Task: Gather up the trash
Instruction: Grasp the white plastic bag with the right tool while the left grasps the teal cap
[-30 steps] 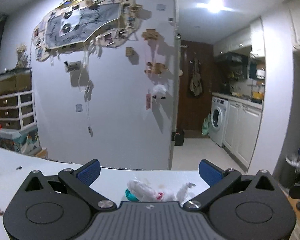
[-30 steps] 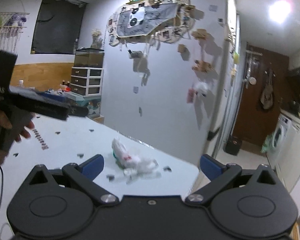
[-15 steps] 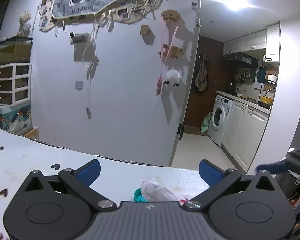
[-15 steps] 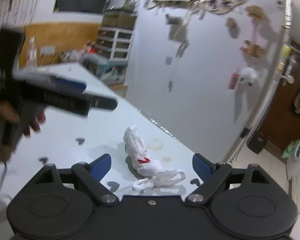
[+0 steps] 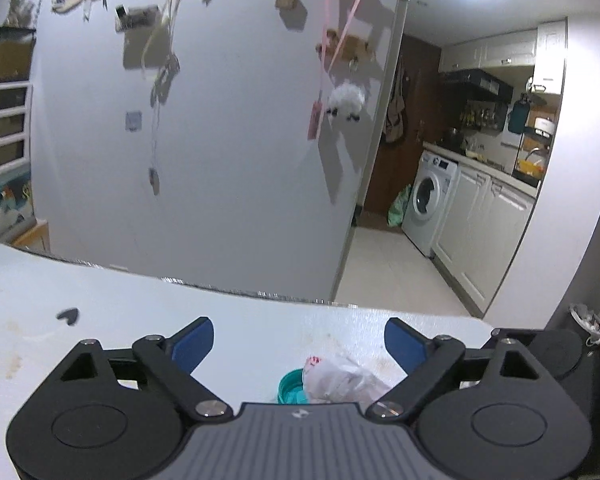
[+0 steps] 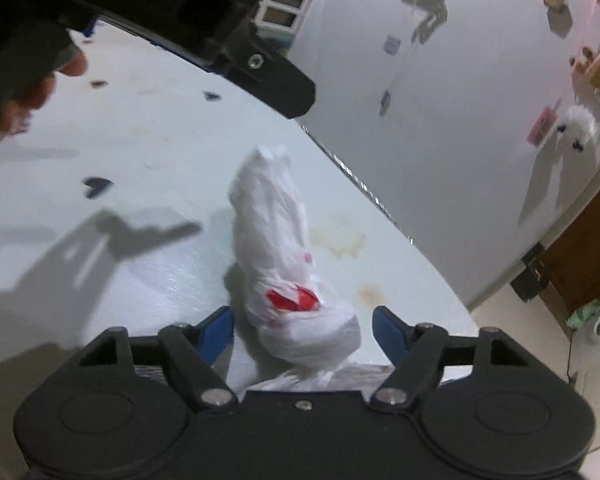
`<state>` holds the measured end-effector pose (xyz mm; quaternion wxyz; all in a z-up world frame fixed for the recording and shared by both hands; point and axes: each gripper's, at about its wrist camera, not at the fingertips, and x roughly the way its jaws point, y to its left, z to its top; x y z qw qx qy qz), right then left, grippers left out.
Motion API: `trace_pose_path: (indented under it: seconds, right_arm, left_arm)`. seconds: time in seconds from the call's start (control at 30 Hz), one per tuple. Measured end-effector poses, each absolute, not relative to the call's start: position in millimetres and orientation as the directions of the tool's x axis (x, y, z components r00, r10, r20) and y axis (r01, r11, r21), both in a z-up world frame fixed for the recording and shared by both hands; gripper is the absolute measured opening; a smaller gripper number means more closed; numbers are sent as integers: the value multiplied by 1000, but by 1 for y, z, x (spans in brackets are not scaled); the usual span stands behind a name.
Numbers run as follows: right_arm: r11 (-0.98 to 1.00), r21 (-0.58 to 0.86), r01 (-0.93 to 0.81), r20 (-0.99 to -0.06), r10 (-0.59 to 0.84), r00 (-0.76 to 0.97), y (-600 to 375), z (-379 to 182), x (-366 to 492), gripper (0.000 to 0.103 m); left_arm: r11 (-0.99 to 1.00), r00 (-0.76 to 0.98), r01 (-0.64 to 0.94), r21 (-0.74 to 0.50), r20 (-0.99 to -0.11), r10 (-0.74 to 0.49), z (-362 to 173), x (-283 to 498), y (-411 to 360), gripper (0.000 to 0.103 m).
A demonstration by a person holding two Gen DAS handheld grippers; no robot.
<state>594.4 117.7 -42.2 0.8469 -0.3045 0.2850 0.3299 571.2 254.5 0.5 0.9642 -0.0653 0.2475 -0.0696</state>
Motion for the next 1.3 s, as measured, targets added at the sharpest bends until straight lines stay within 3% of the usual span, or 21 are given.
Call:
trace_pose_path:
  seconds: [0.1,0.37,0.53,0.7,0.8,0.87,1.03,1.3]
  right_arm:
    - [638,-263,-724,-684,406,606,111,-42,603,63]
    - [761,-162,-628,-689,368,624,87,-40,608,61]
    - [864,-77,-497,-708,303,637,64,-35,607,60]
    - [917,130,-378,-718,350,602,32,-29,601,65]
    - [893,229,-386,-696,428,577,21,-22,591,78]
    - [878,216,-427,-679,449,581,18,-16,585,84]
    - [819,150,-554,-672,495,551,14,-10,588,85]
    - [769,159,-619,-716,521,463,21,-37,600,77]
  left_arm:
    - [980,850,101,-170,-498,-173,-12,584,255,85]
    - [967,817,129,-222,-528,-230,-36,602,255,80]
    - [975,808,110,-193,-553,-201,-44,607,253,74]
    - [976,790,145,-163,-575,-213,-51,611,241,70]
    - [983,786,151,-101,-591,-181,-55,612,232,69]
    - [987,784,153,-57,-601,-157,-58,613,226,68]
    - [986,794,165,22,-595,-120,-63,611,218,66]
    - [984,796,177,19,-590,-132,-63,608,217,57]
